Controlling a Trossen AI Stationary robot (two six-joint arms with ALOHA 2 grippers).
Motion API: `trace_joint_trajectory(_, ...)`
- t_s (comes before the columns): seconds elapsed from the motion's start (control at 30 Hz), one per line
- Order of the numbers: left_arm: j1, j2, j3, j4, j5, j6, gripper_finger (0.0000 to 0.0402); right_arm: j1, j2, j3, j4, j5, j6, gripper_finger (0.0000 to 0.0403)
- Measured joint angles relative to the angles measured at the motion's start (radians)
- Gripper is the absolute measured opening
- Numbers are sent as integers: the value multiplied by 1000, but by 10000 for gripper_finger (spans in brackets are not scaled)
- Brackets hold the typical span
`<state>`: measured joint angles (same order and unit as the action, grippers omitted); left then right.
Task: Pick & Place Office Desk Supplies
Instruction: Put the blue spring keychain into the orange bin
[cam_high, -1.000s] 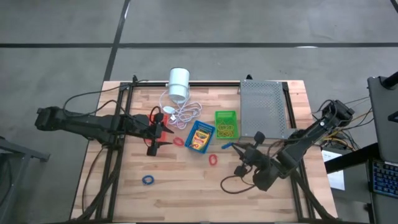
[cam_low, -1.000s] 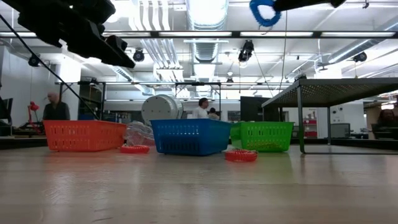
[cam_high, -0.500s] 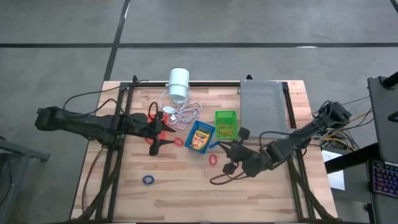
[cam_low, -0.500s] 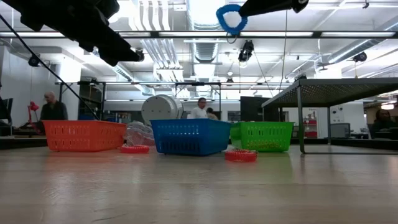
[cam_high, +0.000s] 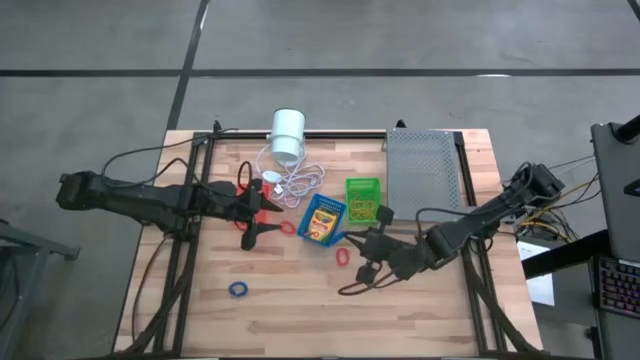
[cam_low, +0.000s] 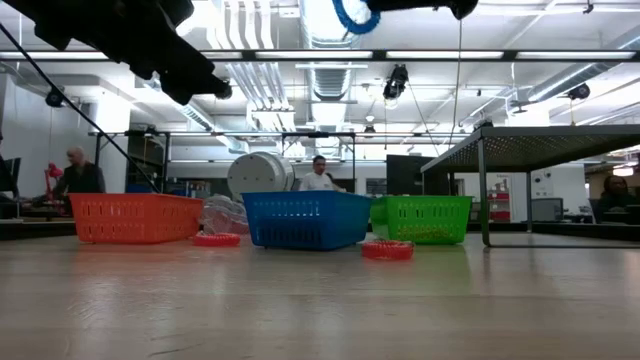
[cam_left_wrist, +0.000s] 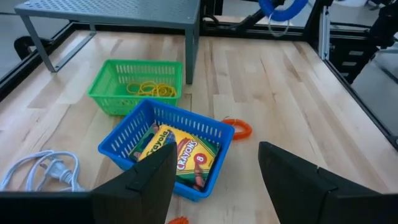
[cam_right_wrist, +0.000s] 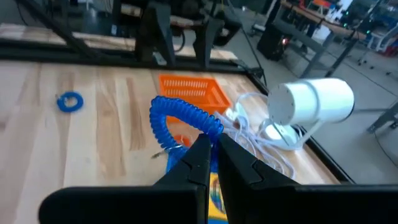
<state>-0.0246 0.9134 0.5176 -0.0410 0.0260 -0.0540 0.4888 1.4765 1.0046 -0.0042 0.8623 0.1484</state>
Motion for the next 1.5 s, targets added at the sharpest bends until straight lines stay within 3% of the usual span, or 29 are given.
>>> trace_joint_trajectory(0.47,-1,42,1,206,-24,64,230,-114,65,0,149,-48,-101,13)
trace_joint_trajectory(0.73,0,135,3,244,-34,84,230,-188,179,13,429,-60,-300,13)
trace_joint_trajectory(1.27,0,150,6,275,-63,84,230,-224,388,221,426,-96,-408,13)
trace_joint_trajectory(1.5,0,150,6,275,-64,84,230,-224,378,231,368,-75,-403,13)
